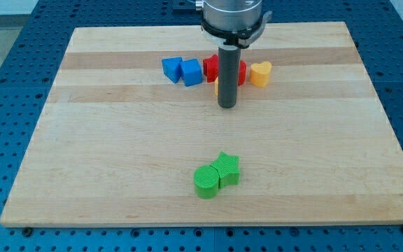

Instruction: Push the green star above the green circle

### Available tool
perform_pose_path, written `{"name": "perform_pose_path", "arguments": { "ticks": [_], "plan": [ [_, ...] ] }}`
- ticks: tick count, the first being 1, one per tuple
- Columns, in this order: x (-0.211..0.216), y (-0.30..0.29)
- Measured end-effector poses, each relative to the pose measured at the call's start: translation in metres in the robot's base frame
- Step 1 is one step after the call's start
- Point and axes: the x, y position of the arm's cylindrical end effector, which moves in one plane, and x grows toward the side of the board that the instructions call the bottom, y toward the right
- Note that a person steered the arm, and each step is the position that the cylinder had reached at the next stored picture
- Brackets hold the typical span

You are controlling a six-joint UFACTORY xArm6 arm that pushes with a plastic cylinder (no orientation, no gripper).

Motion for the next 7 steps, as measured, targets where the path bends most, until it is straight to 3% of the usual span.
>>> {"name": "perform_pose_path", "arguments": {
  "ticks": [2,5,7],
  "plan": [
    [0.049,-0.012],
    [0.094,-0.124],
    [0.203,-0.143]
  ]
}}
